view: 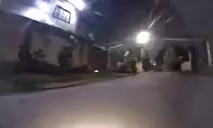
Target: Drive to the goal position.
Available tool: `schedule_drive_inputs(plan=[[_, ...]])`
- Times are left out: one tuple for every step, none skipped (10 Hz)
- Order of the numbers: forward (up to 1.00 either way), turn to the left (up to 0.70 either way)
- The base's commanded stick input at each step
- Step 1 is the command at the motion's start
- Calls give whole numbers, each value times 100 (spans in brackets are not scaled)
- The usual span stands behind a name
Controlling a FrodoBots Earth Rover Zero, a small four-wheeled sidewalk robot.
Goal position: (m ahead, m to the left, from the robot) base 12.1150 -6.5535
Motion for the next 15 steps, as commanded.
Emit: schedule_drive_inputs(plan=[[100, -40], [100, -40], [100, -40], [100, -40], [100, -40], [100, -40], [100, -40], [100, -40], [100, -40], [100, -38], [100, -4], [100, 0], [100, 0], [100, 0], [100, 0]])
